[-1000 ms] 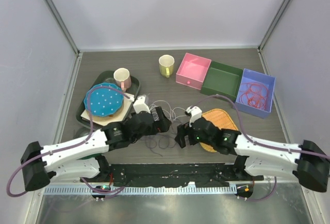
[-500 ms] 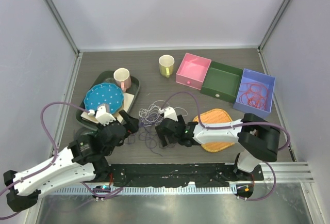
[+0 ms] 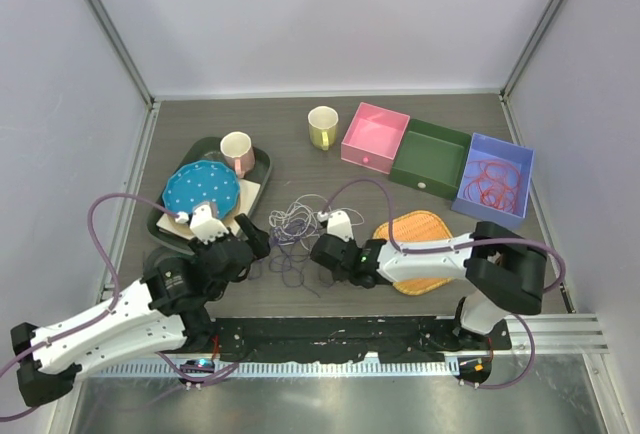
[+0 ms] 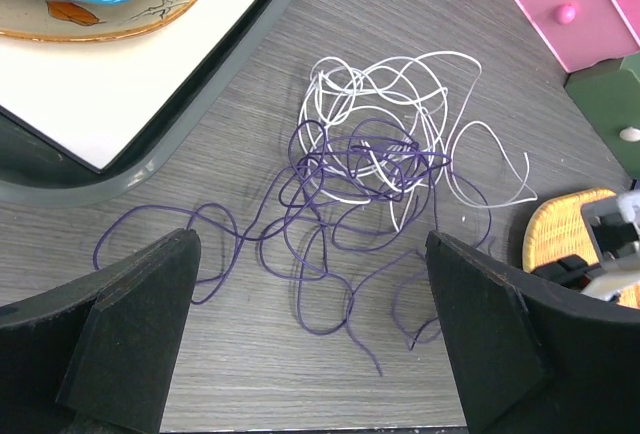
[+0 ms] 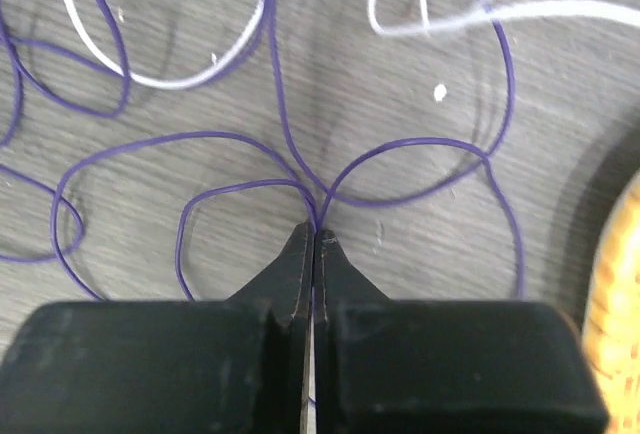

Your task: Untangle the cables

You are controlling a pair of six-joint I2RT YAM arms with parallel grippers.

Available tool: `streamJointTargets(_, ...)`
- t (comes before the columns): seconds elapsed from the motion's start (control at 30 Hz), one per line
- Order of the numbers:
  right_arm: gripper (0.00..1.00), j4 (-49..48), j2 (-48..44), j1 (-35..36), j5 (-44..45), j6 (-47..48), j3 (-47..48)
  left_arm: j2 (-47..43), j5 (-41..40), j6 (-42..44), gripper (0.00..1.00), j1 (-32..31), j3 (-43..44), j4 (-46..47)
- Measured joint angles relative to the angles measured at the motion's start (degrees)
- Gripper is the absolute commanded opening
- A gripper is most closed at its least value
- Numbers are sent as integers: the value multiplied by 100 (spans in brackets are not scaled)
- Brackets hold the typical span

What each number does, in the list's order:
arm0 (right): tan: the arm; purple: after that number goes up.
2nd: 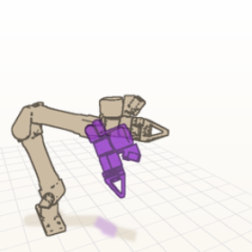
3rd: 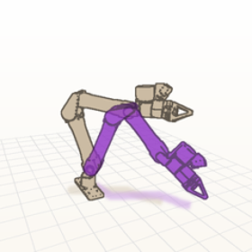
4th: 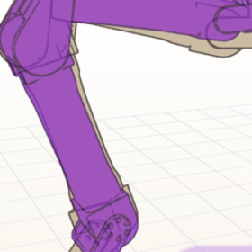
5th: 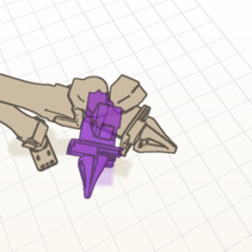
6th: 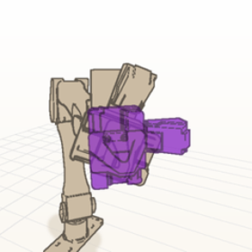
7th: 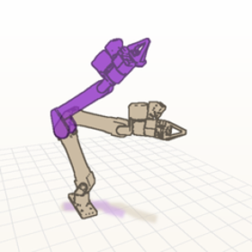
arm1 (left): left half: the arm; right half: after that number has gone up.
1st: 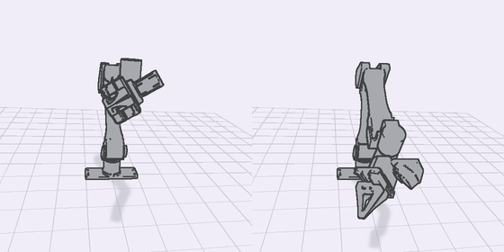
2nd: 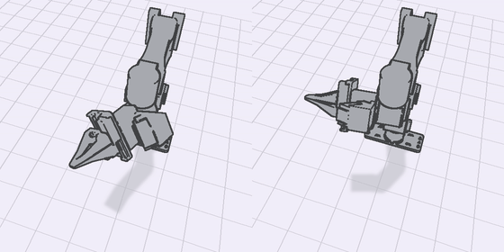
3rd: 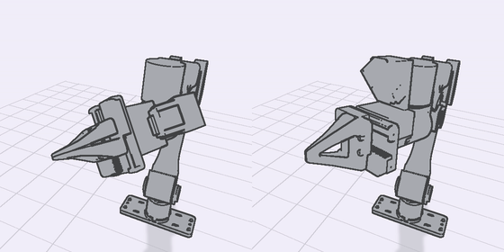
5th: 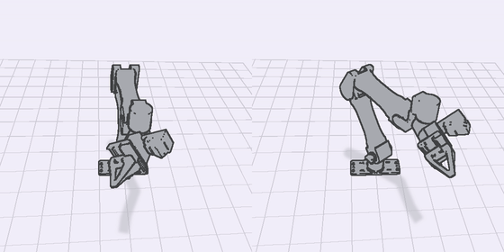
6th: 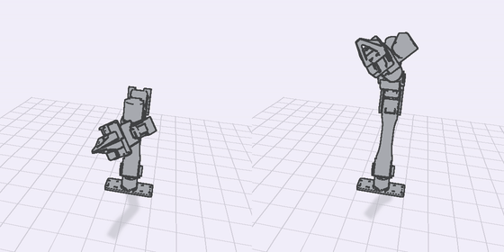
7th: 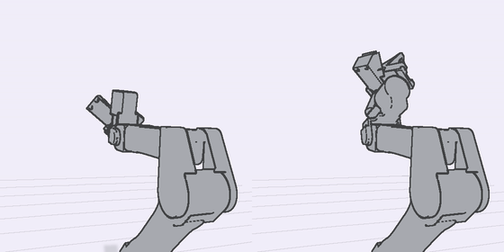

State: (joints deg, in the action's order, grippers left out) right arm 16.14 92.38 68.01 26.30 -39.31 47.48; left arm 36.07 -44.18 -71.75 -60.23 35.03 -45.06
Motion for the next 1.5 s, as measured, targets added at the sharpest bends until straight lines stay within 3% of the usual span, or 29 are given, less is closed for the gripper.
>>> streamJointTargets(0.17, 1, 48, -726, 2, -44, 63, -446, 114, -15, 26, 100, 7, 0, 94)
streamJointTargets(0.3, 1, 59, -1886, 2, 42, 247, -553, 254, 22, 81, 100, 76, -4, 271)
streamJointTargets(0.43, 1, -63, -3239, 2, 560, 505, -420, 444, 208, 199, 100, 179, -94, 627)
streamJointTargets(0.57, 1, -52, -3689, 0, 1405, 837, 83, 721, 444, 337, 100, 306, -197, 1016)
streamJointTargets(0.73, 1, -35, -3641, -267, 2267, 1528, 942, 1130, 868, 501, 100, 586, -258, 1438)
streamJointTargets(0.83, 1, -68, -3488, -1062, 2297, 1891, 1547, 1357, 1233, 621, 100, 835, -315, 1722)
streamJointTargets(1.03, 1, -66, -3032, -3442, 1552, 2144, 2074, 1720, 1753, 793, 100, 1038, -433, 2124)
streamJointTargets(1.17, 1, -37, -2369, -4533, 979, 2140, 2280, 1821, 1923, 892, 100, 1049, -433, 2295)
streamJointTargets(1.3, 1, -48, -1626, -5344, 240, 2090, 2433, 1840, 1998, 946, 100, 1049, -433, 2411)
streamJointTargets(1.5, 1, -142, -831, -5827, -280, 1950, 2452, 1853, 2024, 1019, 100, 1049, -433, 2518)
